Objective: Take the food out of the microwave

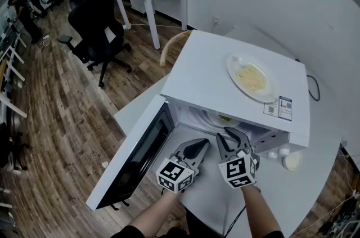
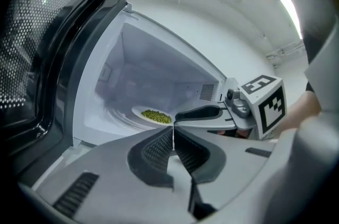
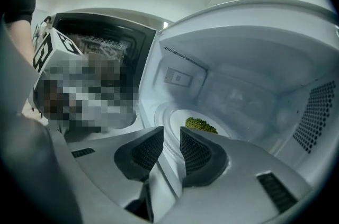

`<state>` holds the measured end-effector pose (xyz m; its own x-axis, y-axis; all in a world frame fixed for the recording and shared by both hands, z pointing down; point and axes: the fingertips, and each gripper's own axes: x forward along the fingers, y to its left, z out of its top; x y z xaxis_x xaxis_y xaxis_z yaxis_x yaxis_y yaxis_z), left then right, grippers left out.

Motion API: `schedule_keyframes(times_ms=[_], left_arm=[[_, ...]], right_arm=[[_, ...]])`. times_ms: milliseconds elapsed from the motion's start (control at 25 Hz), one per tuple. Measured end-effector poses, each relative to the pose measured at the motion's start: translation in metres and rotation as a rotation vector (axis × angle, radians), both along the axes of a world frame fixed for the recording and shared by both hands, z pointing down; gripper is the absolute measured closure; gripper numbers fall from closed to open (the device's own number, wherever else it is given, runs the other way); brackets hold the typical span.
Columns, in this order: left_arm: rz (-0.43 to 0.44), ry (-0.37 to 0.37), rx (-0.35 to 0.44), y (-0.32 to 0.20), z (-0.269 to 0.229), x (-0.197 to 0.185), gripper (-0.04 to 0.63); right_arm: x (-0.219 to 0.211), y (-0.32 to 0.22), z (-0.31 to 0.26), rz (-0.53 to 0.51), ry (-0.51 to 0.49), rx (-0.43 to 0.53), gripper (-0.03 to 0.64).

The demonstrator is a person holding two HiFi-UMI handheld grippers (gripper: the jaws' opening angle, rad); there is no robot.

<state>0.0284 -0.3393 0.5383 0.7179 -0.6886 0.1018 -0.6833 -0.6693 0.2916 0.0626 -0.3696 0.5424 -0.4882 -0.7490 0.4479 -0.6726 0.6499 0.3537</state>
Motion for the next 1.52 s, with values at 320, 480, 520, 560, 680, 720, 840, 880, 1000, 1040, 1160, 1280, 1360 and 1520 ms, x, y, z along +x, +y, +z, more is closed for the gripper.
schedule_keyframes(times_ms=[320, 480, 520, 560, 680, 720, 840, 880, 1000, 1040, 1160, 1280, 1360, 1520], left_arm=[[-0.009, 0.004, -0.014, -0.006, 0.003, -0.004, 0.586], [-0.005, 0.002, -0.015, -0.006, 0.003, -0.003, 0.586], [-0.007, 0.004, -0.017, -0.006, 0.003, -0.003, 0.586], [-0.009, 0.005, -0.019, -0.006, 0.003, -0.004, 0.586], [-0.013, 0.004, -0.024, -0.005, 0.003, -0.005, 0.586], [-0.013, 0.003, -0.025, -0.005, 0.003, -0.005, 0.586], [-0.020, 0.002, -0.028, -0.005, 0.003, -0.008, 0.586], [-0.023, 0.003, -0.030, -0.005, 0.003, -0.009, 0.586], [-0.029, 0.004, -0.035, -0.005, 0.003, -0.011, 0.586], [-0.030, 0.004, -0.036, -0.005, 0.003, -0.011, 0.586], [-0.032, 0.005, -0.040, -0.005, 0.004, -0.011, 0.586], [-0.033, 0.006, -0.044, -0.005, 0.006, -0.010, 0.586], [-0.035, 0.010, -0.045, -0.005, 0.006, -0.009, 0.586], [-0.046, 0.048, -0.078, -0.005, 0.007, -0.010, 0.584]], right_arm=[[-0.007, -0.012, 0.011, -0.054, 0.158, 0.016, 0.538], [-0.006, -0.017, 0.013, -0.045, 0.157, 0.013, 0.538], [-0.006, -0.018, 0.012, -0.046, 0.154, 0.011, 0.538], [-0.006, -0.020, 0.012, -0.047, 0.149, 0.008, 0.538], [-0.008, -0.023, 0.012, -0.052, 0.128, -0.006, 0.538], [-0.008, -0.024, 0.012, -0.056, 0.121, -0.013, 0.538], [-0.010, -0.027, 0.012, -0.059, 0.085, -0.046, 0.538], [-0.010, -0.028, 0.013, -0.056, 0.072, -0.058, 0.538], [-0.011, -0.032, 0.014, -0.054, 0.039, -0.083, 0.538], [-0.012, -0.033, 0.014, -0.056, 0.034, -0.085, 0.540], [-0.014, -0.034, 0.014, -0.069, 0.056, -0.060, 0.541], [-0.017, -0.030, 0.013, -0.096, 0.089, -0.026, 0.552], [-0.018, -0.026, 0.013, -0.116, 0.112, -0.008, 0.557], [-0.019, -0.013, 0.011, -0.146, 0.144, 0.022, 0.560]])
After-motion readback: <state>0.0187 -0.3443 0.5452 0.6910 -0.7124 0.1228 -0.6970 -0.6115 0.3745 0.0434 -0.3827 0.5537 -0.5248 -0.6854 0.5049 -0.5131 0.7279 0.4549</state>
